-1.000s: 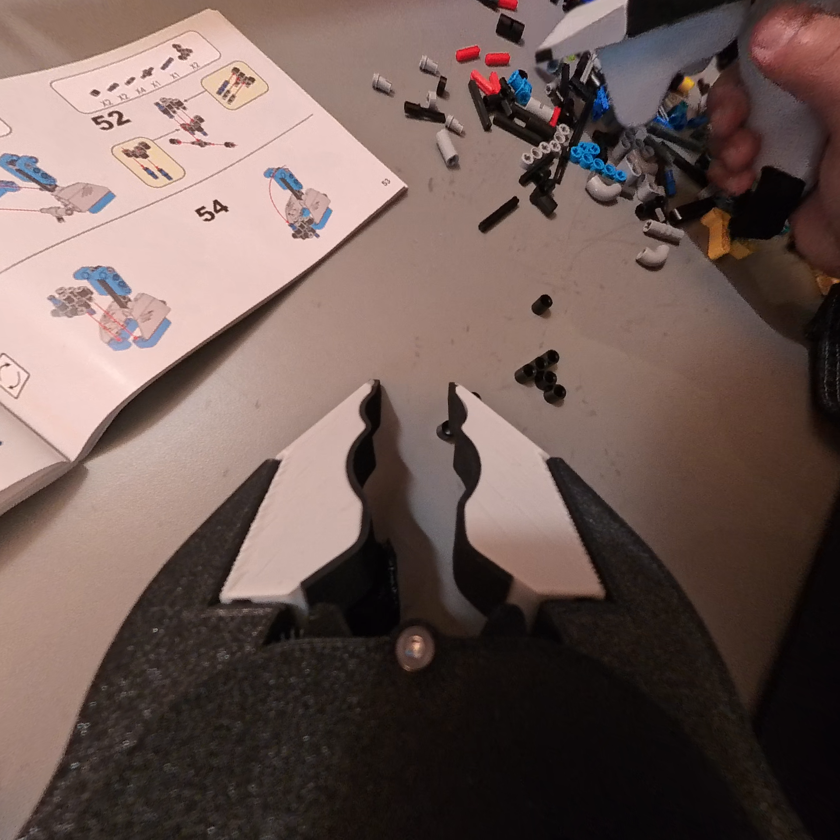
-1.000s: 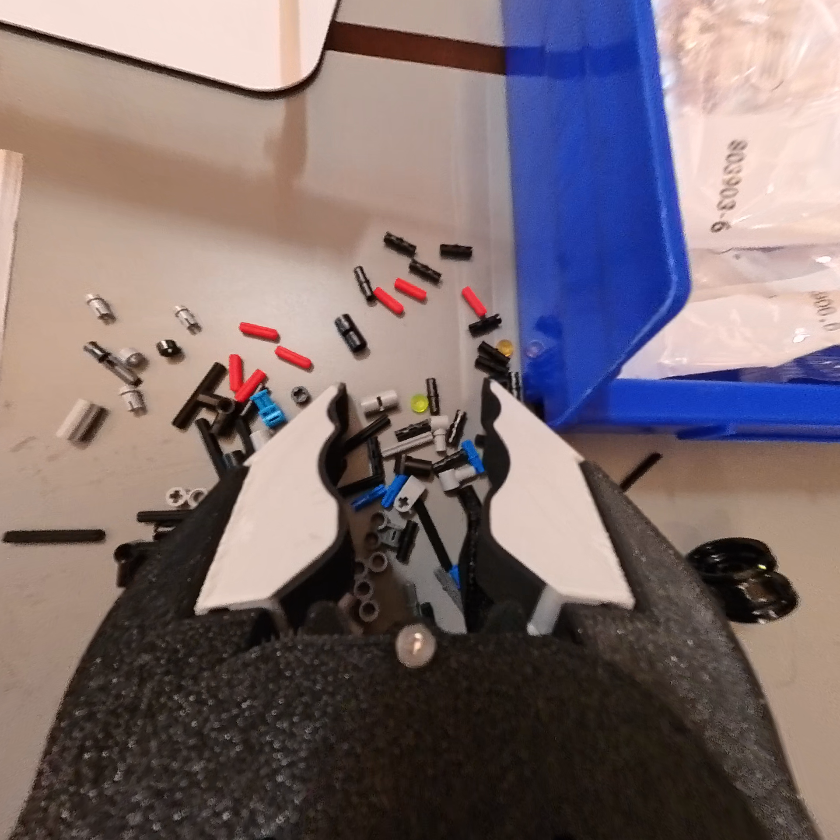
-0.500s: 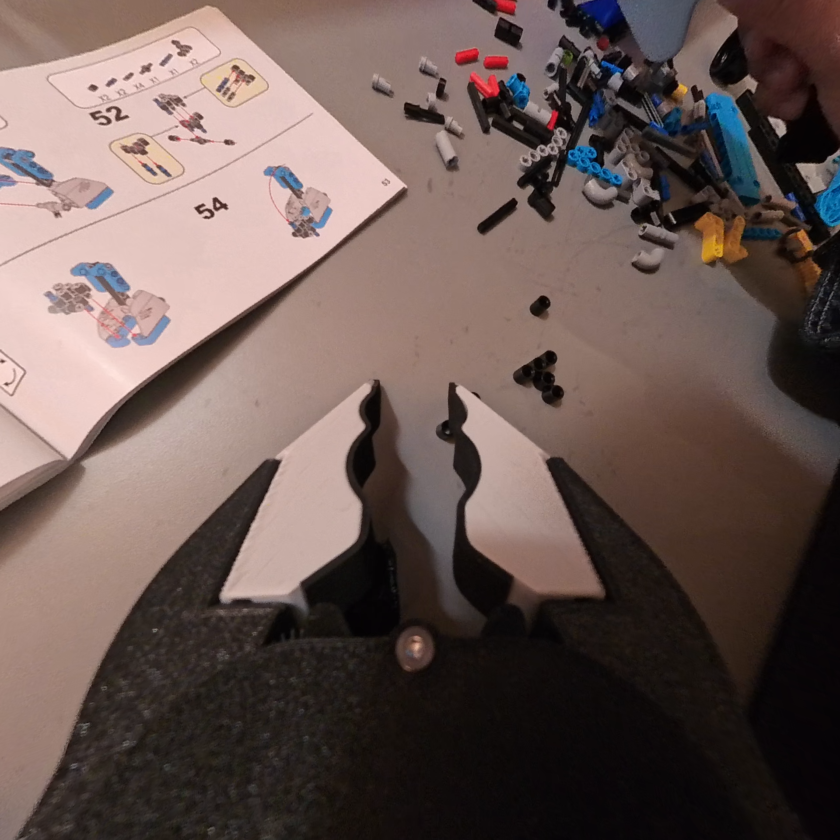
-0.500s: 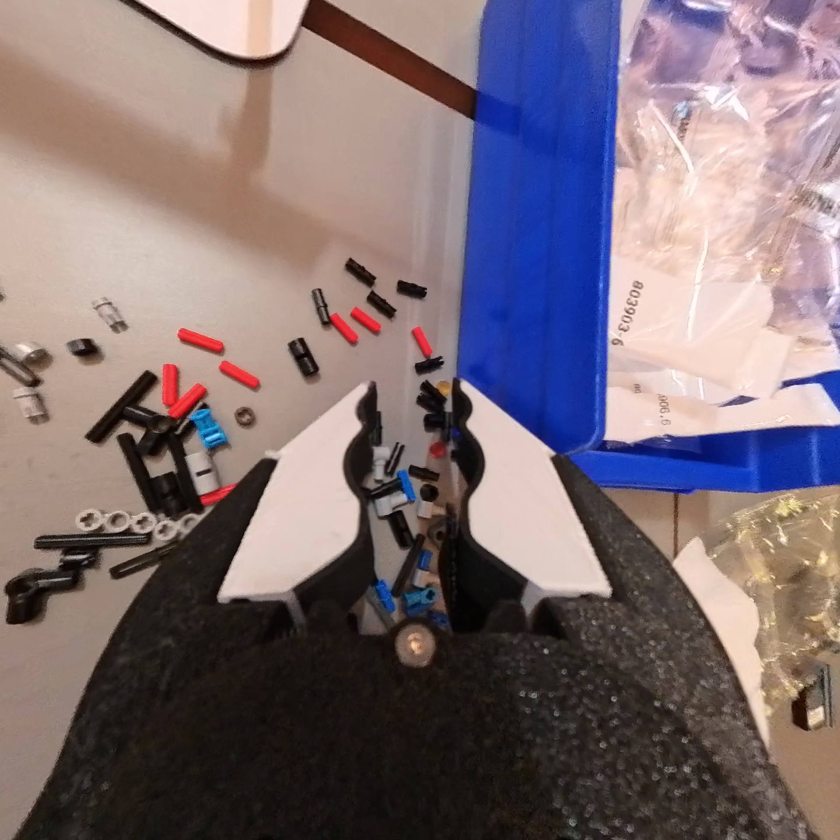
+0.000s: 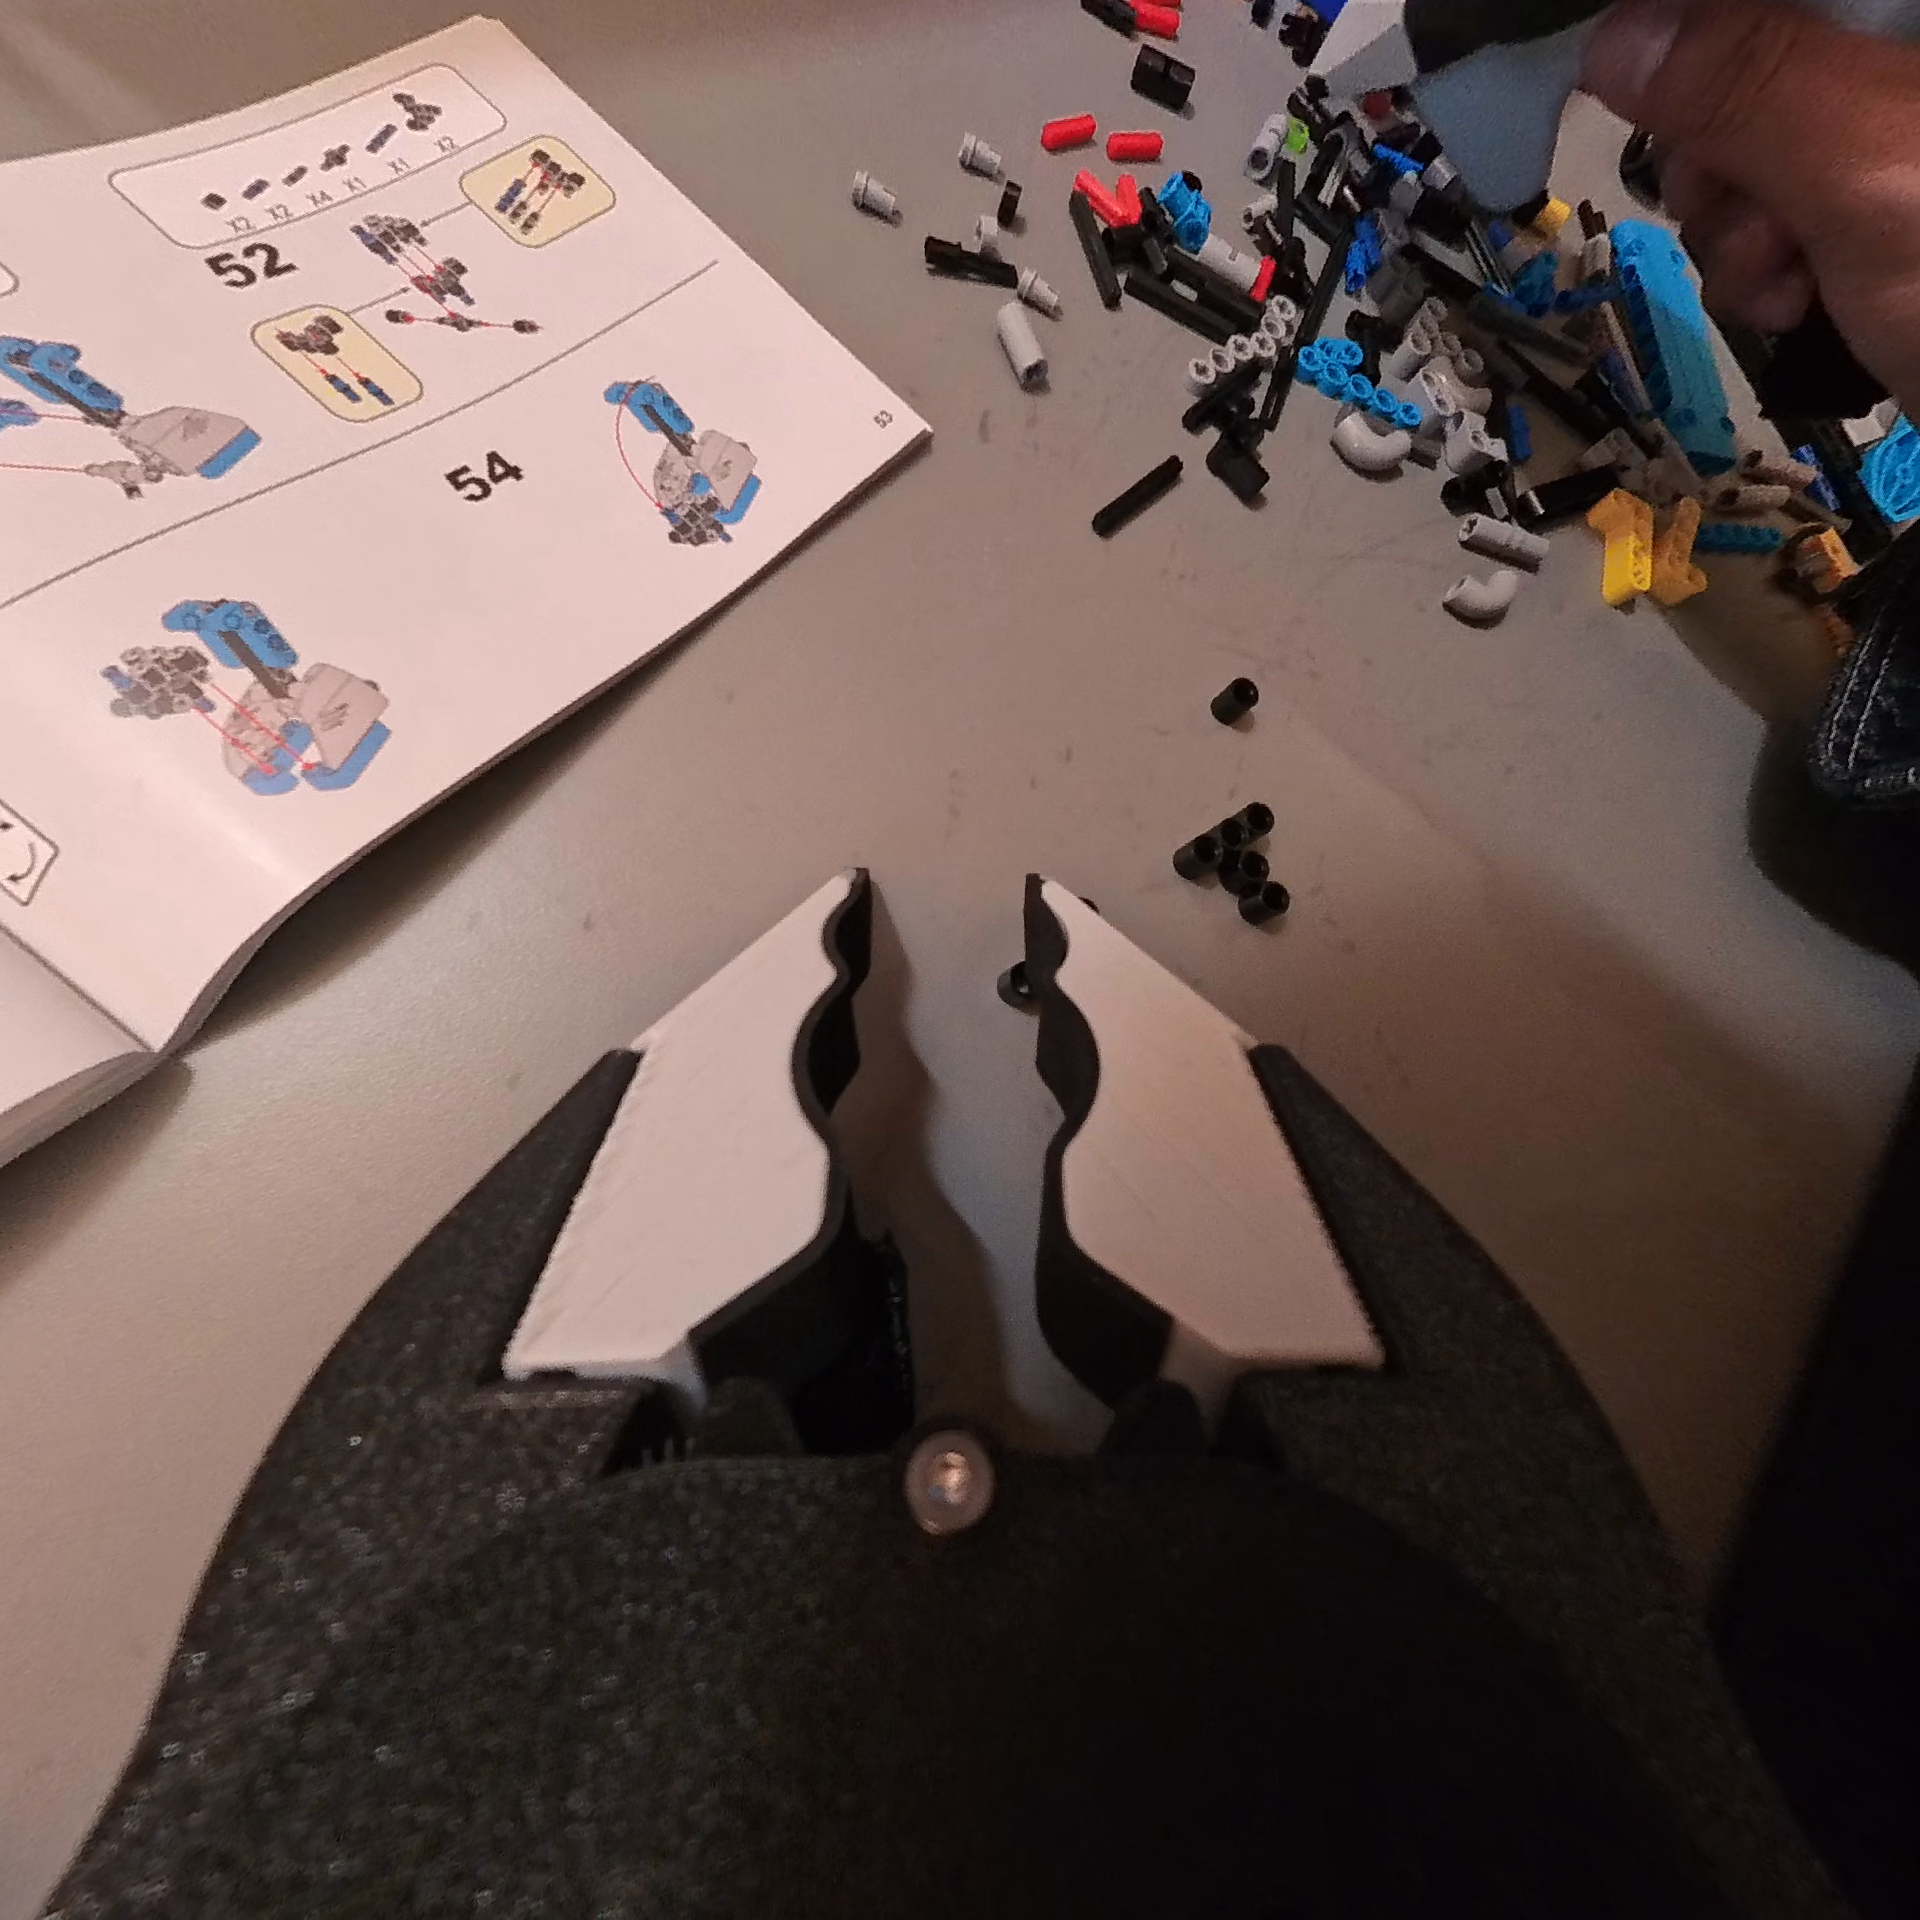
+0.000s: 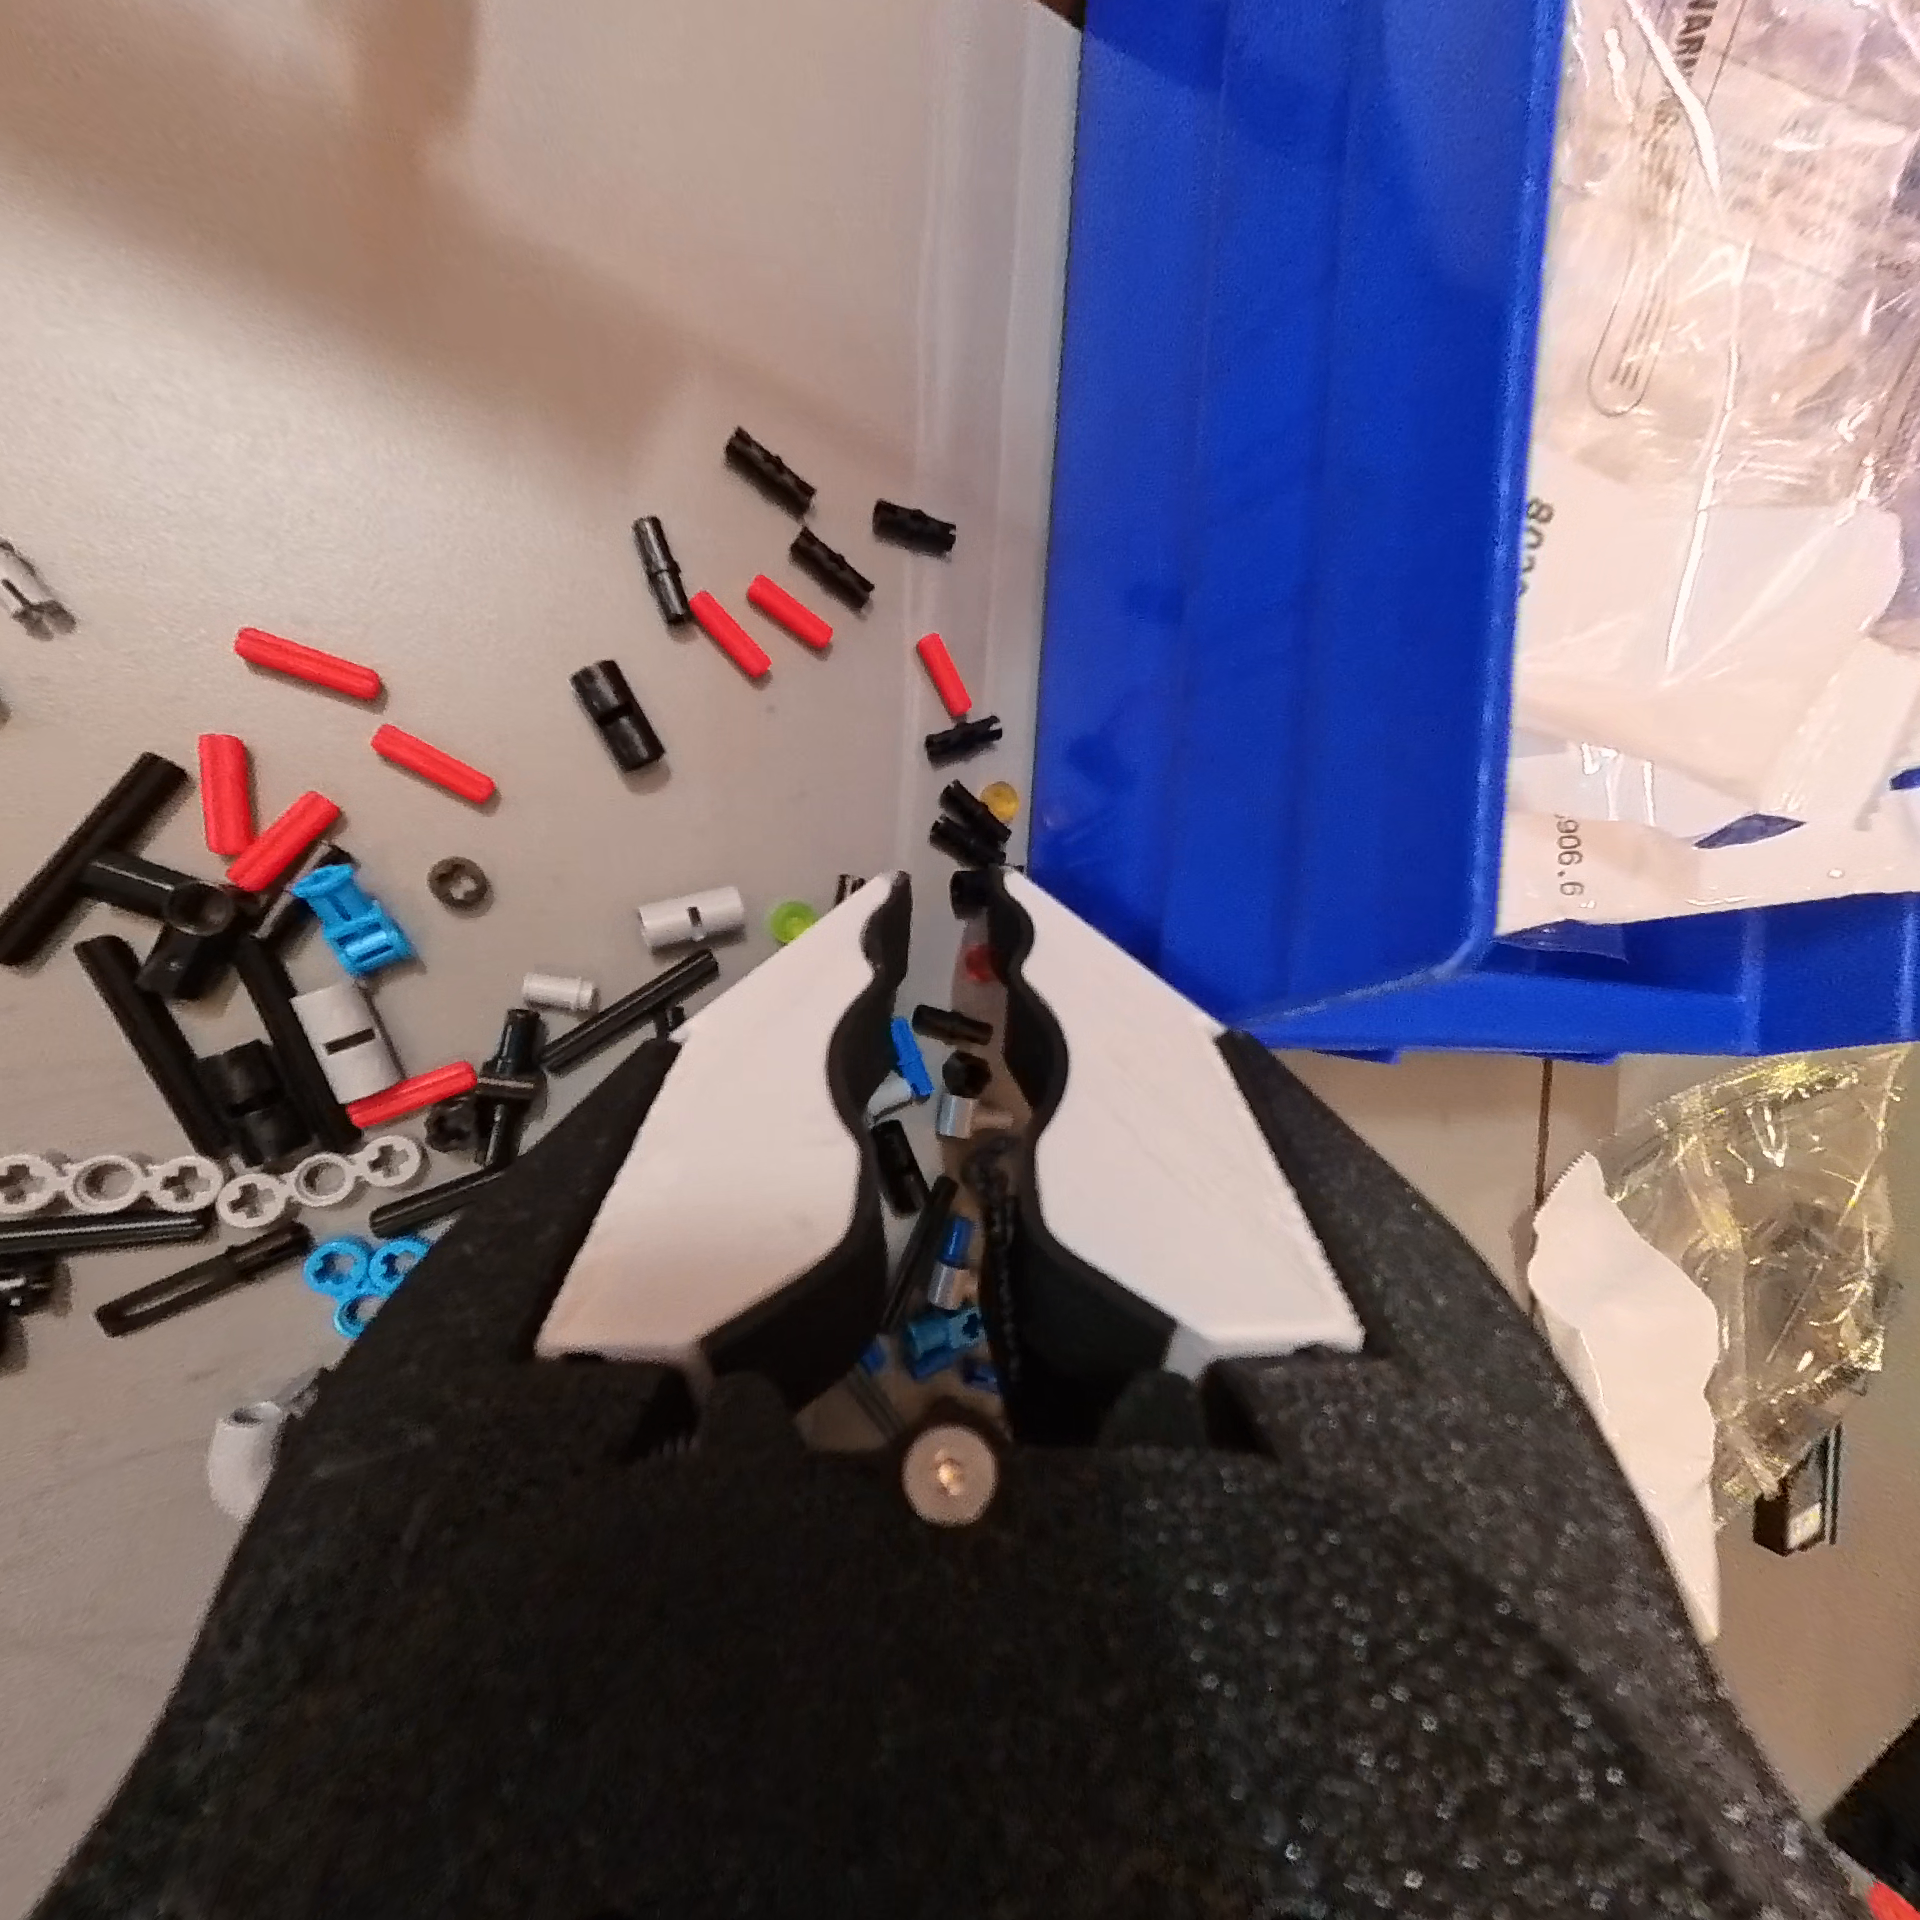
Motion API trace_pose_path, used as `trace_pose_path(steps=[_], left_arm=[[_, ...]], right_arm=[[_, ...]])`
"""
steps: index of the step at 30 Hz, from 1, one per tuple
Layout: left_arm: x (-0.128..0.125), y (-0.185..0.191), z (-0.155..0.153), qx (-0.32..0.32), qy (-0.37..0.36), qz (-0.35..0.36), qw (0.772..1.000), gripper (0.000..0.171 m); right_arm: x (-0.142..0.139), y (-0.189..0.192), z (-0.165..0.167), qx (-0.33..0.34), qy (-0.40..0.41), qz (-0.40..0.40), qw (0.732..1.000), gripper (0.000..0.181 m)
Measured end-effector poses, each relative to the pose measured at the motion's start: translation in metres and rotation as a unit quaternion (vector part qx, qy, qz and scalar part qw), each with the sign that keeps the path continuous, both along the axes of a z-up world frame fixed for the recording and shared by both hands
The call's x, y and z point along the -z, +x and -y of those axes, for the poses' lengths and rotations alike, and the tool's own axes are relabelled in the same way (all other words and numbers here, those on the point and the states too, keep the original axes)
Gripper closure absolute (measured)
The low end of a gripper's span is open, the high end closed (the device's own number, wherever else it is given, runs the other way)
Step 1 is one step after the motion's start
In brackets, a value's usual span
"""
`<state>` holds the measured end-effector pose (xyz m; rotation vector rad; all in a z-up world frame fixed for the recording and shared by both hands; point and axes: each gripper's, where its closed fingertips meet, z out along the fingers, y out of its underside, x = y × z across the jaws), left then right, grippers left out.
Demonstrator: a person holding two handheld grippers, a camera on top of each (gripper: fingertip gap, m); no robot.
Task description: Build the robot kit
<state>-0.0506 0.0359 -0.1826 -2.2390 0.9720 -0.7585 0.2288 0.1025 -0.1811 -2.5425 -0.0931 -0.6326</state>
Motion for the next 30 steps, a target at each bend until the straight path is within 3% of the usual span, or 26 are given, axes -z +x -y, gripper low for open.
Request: trace_pose_path(steps=[17,25,27,30], left_arm=[[0.000,0.000,0.000,0.000,0.000,0.000,1.000,0.142],[0.000,0.000,0.000,0.000,-0.001,0.002,1.000,0.143],[0.000,0.000,0.000,0.000,-0.001,0.002,1.000,0.143],[0.000,0.000,0.000,0.000,0.000,0.000,1.000,0.142]], right_arm=[[0.001,0.007,0.001,-0.005,-0.005,0.032,0.999,0.181],[-0.032,-0.028,-0.001,-0.087,0.048,-0.036,0.994,0.181],[-0.036,-0.054,0.002,-0.121,0.057,-0.120,0.984,0.181],[-0.040,-0.112,0.014,-0.201,0.048,-0.294,0.933,0.181]])
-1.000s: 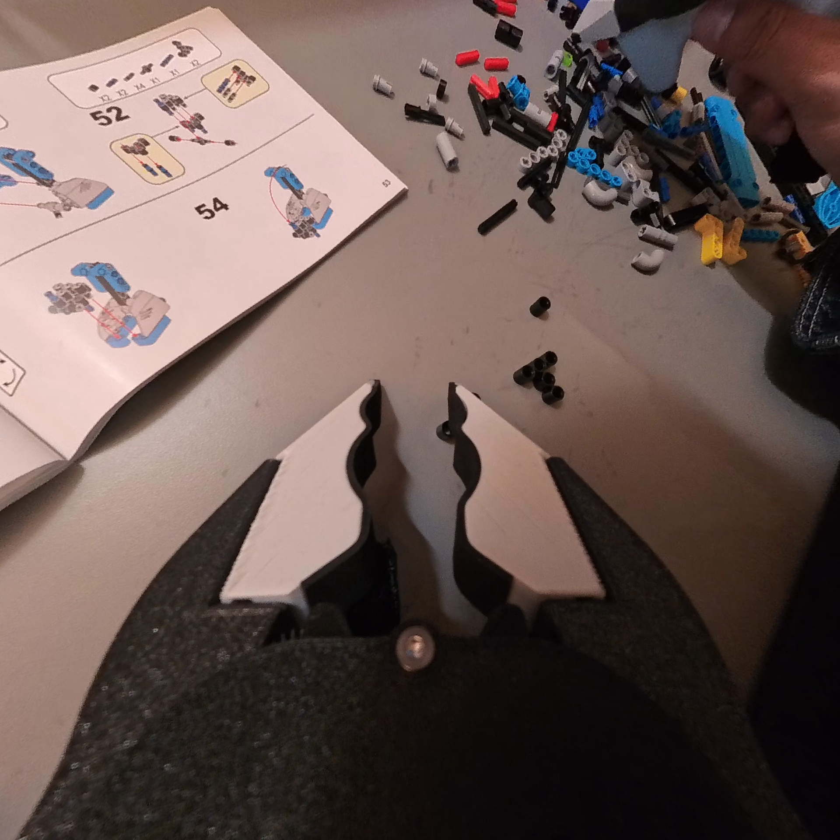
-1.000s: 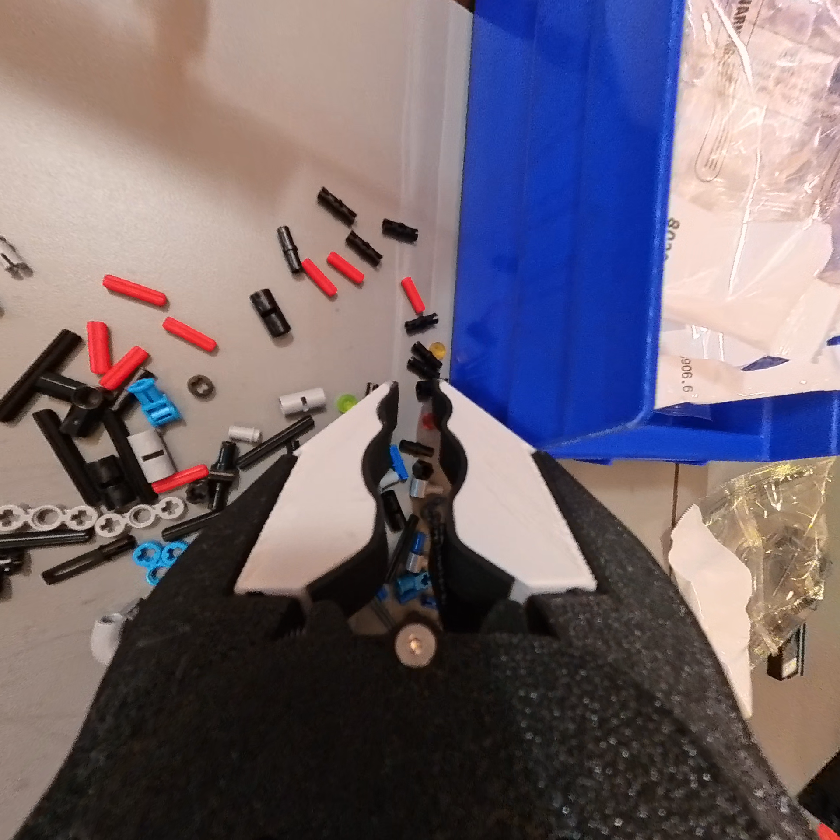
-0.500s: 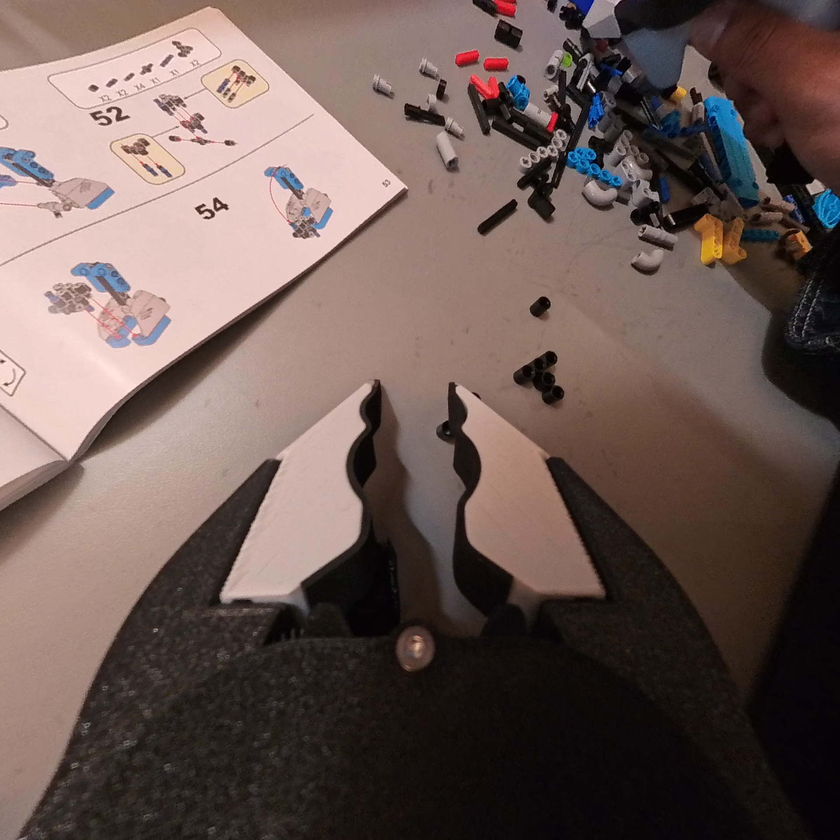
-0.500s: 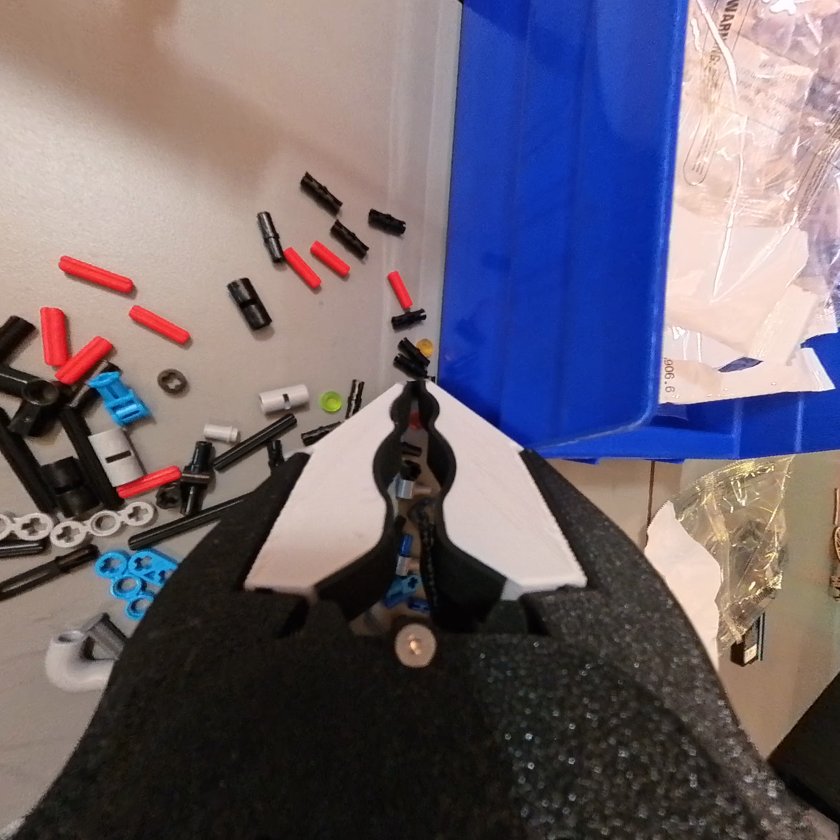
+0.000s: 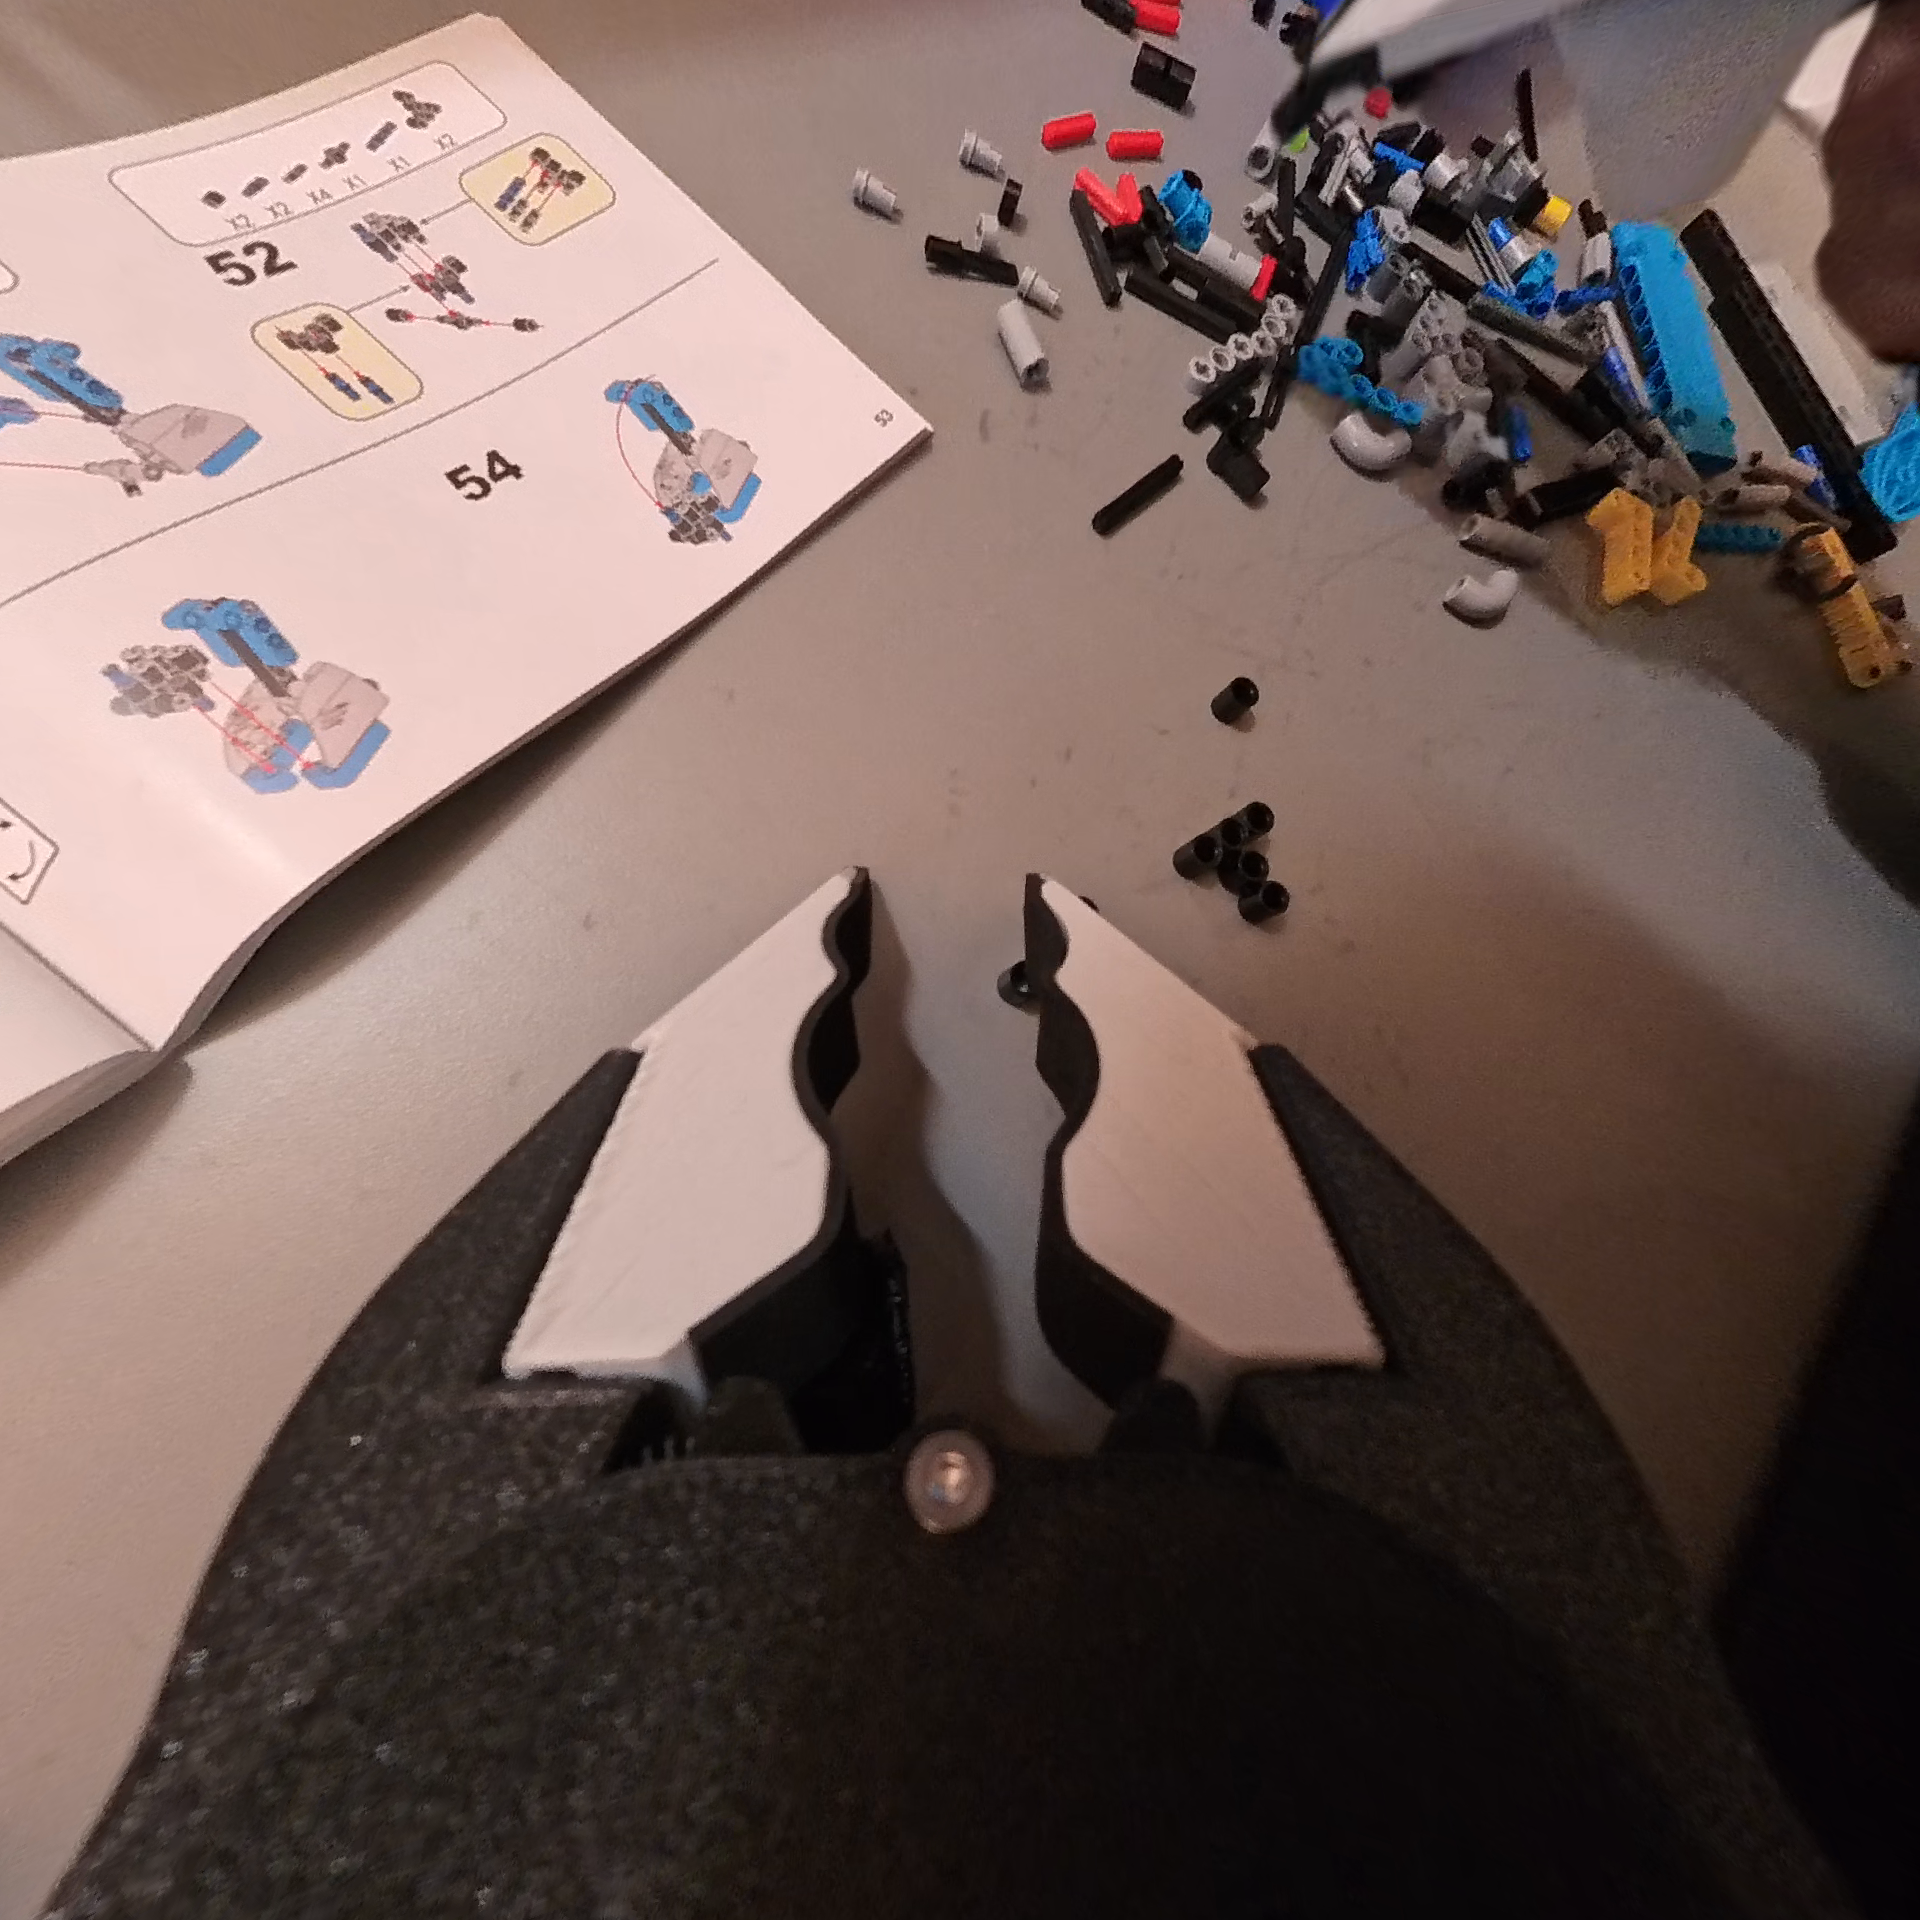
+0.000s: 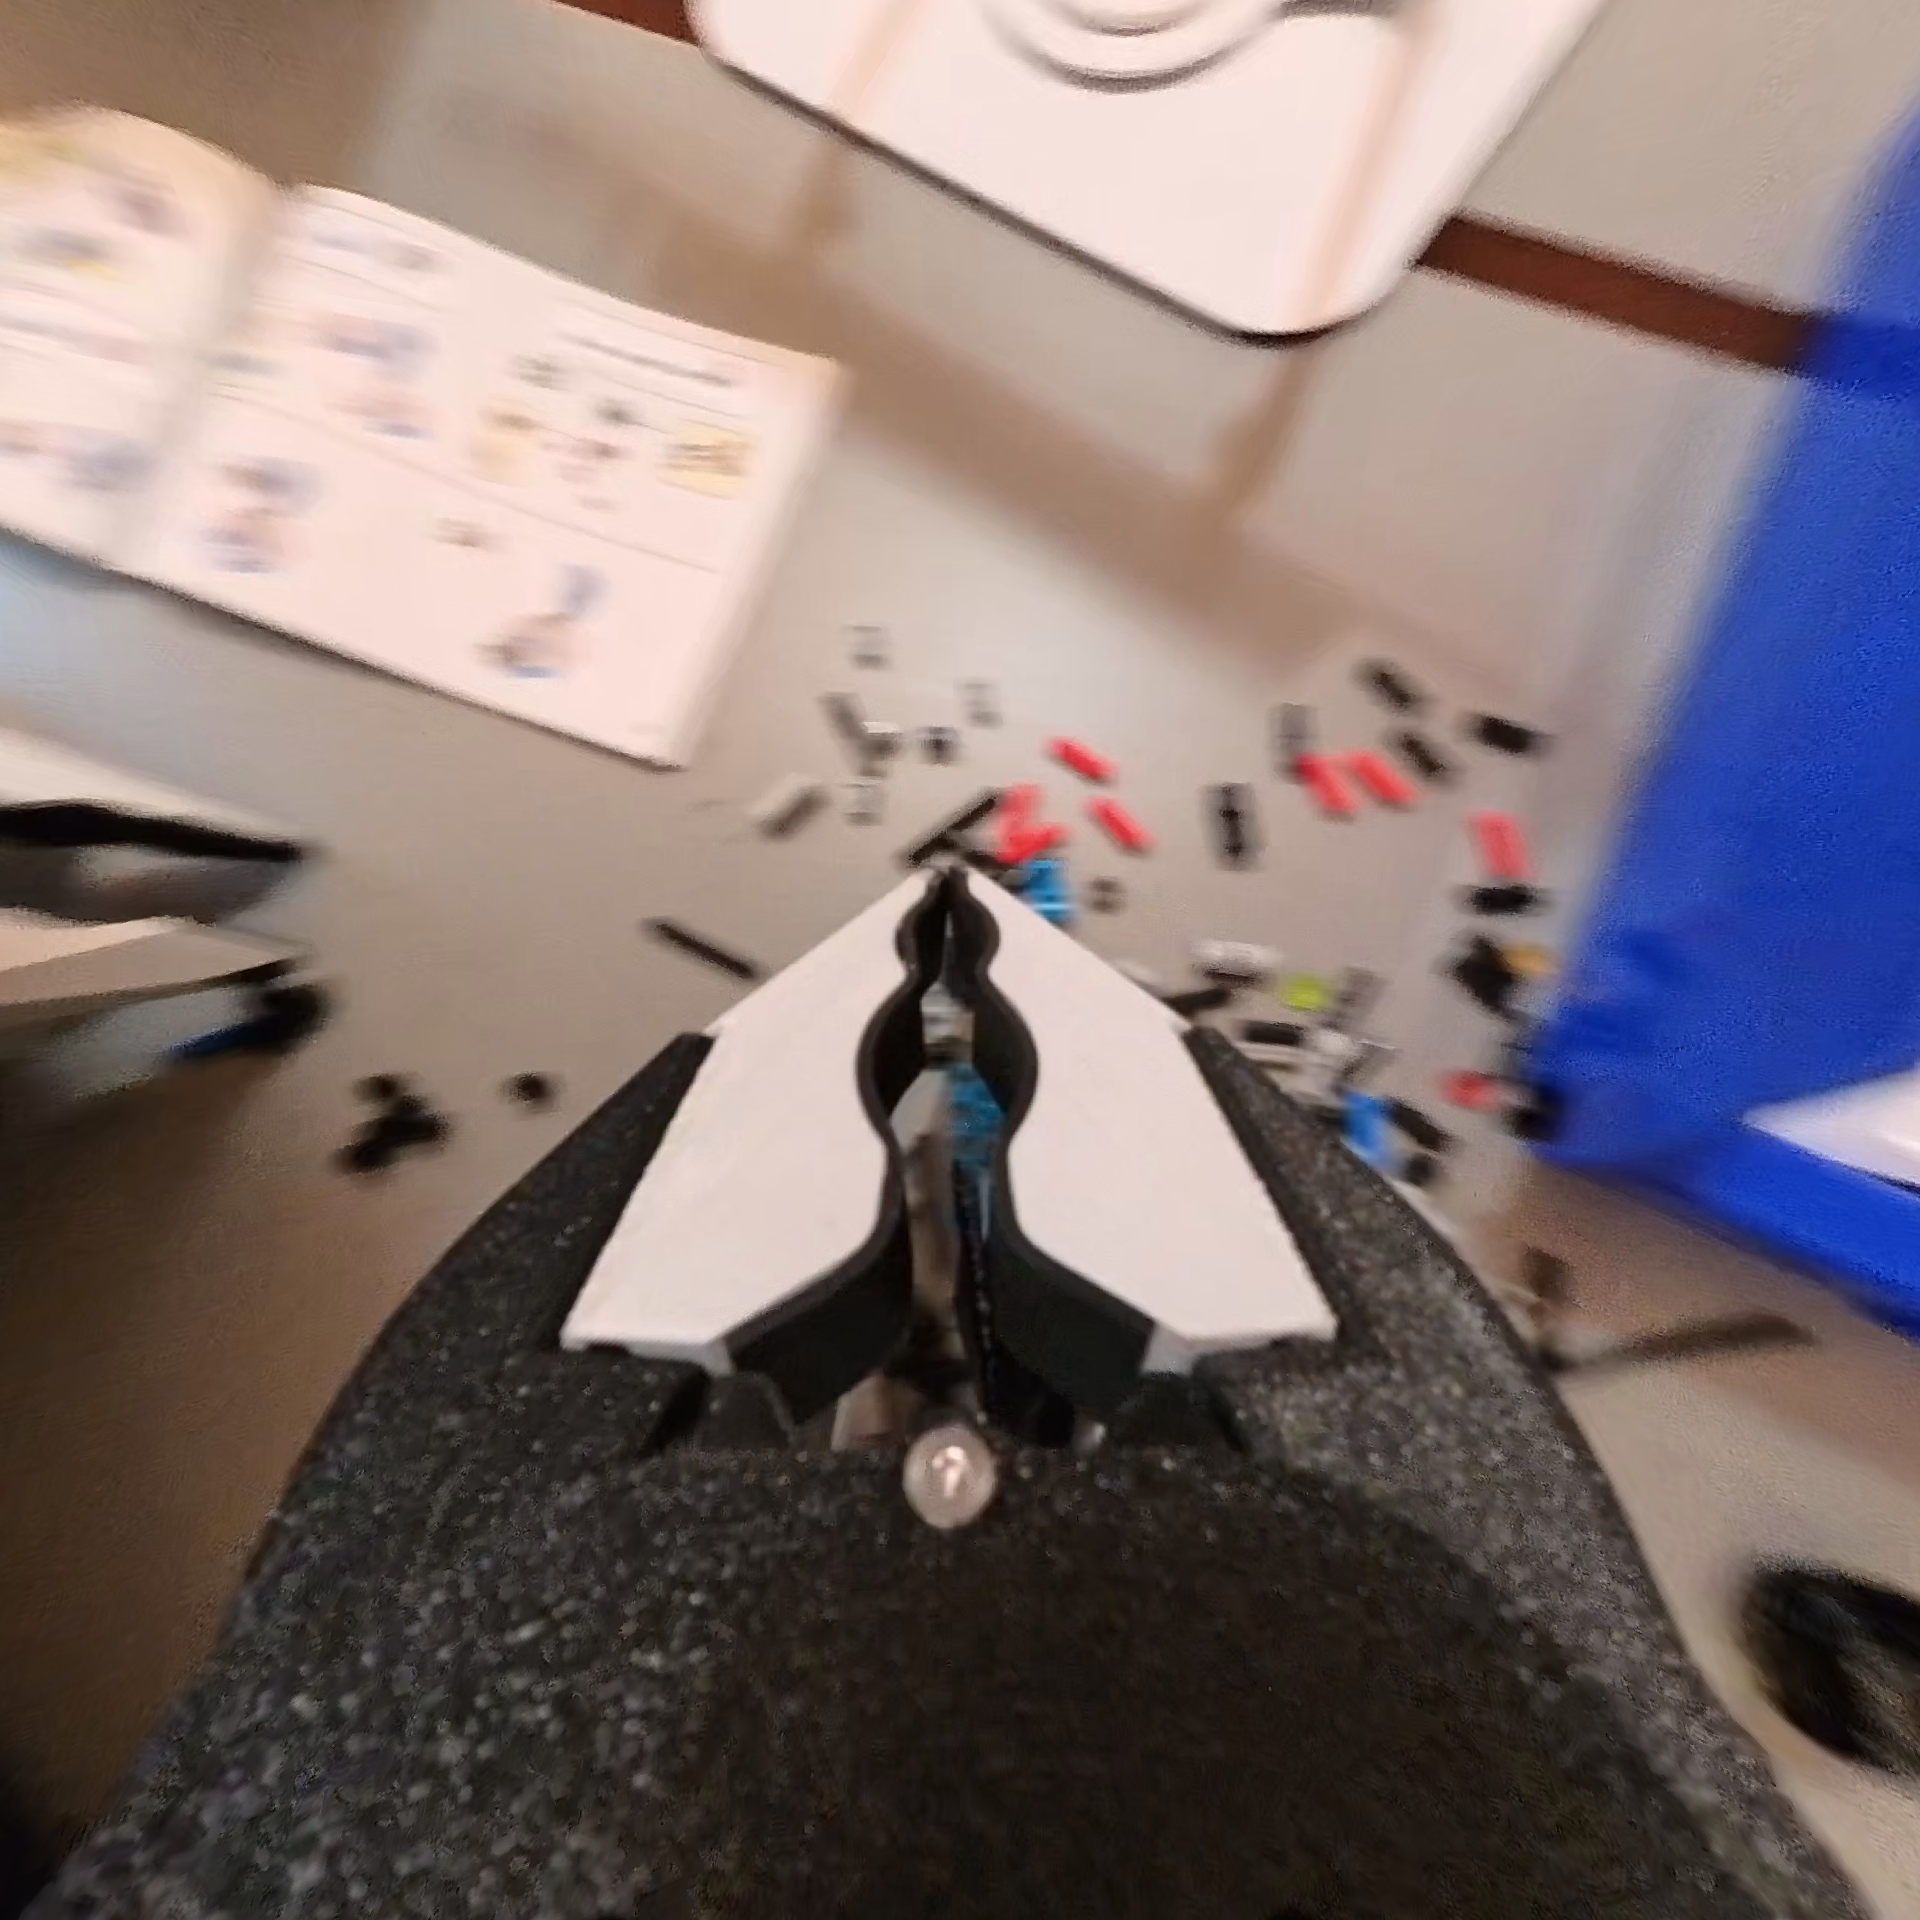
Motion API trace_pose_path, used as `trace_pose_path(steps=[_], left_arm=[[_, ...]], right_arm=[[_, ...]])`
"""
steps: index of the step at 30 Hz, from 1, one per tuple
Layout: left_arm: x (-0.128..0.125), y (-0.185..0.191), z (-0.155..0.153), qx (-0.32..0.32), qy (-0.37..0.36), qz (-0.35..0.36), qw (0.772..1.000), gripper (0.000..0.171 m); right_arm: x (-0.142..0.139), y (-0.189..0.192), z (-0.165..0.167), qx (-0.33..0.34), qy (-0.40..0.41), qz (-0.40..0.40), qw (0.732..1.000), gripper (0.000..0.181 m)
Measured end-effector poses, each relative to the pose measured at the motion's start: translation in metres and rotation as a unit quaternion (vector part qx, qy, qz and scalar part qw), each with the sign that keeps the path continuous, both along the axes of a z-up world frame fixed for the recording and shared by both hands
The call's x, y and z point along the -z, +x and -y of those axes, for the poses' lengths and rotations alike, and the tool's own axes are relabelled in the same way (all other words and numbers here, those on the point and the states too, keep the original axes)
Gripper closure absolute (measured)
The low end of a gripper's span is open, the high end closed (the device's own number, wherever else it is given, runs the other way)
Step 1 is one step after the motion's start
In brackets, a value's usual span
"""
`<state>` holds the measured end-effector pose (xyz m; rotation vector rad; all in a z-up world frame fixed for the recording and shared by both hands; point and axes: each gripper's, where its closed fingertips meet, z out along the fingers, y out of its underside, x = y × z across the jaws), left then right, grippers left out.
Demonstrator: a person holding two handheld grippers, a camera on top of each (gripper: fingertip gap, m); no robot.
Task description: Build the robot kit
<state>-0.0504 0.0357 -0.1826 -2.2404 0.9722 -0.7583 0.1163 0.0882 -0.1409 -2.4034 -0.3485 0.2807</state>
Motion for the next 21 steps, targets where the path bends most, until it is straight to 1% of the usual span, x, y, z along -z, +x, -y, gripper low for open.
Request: trace_pose_path(steps=[2,3,4,5,6,8,9,12,15,17,19,21], left_arm=[[0.000,0.000,0.000,0.000,0.001,-0.002,1.000,0.142],[0.000,0.000,0.000,0.001,0.002,-0.003,1.000,0.142],[0.000,0.000,0.001,0.001,0.002,-0.005,1.000,0.142],[0.000,0.000,0.001,0.002,0.003,-0.005,1.000,0.142],[0.000,-0.001,0.001,0.002,0.004,-0.004,1.000,0.142],[0.000,-0.001,0.001,0.002,0.001,-0.001,1.000,0.142],[0.000,-0.001,0.001,0.001,-0.002,0.001,1.000,0.142],[0.000,-0.001,0.001,0.001,0.000,-0.001,1.000,0.142],[0.000,-0.001,0.001,0.002,0.001,-0.001,1.000,0.142],[0.000,-0.001,0.001,0.002,0.000,-0.001,1.000,0.142],[0.000,-0.002,0.000,0.000,-0.002,-0.001,1.000,0.142],[-0.009,-0.008,-0.012,-0.030,0.024,0.006,0.999,0.143]], right_arm=[[0.003,-0.038,0.020,-0.080,-0.047,-0.110,0.990,0.181],[0.005,-0.056,0.034,-0.120,-0.084,-0.164,0.976,0.181],[0.004,-0.075,0.051,-0.169,-0.119,-0.221,0.953,0.181],[0.005,-0.087,0.064,-0.200,-0.147,-0.256,0.934,0.181],[0.013,-0.091,0.071,-0.209,-0.161,-0.254,0.931,0.181],[0.033,-0.091,0.078,-0.224,-0.169,-0.197,0.940,0.181],[0.037,-0.093,0.080,-0.234,-0.169,-0.179,0.940,0.181],[0.035,-0.103,0.088,-0.268,-0.167,-0.172,0.933,0.181],[0.044,-0.100,0.092,-0.273,-0.178,-0.148,0.934,0.181],[0.043,-0.100,0.092,-0.273,-0.178,-0.152,0.933,0.180],[0.039,-0.100,0.090,-0.273,-0.169,-0.157,0.934,0.170],[0.031,-0.098,0.090,-0.272,-0.159,-0.163,0.935,0.172]])
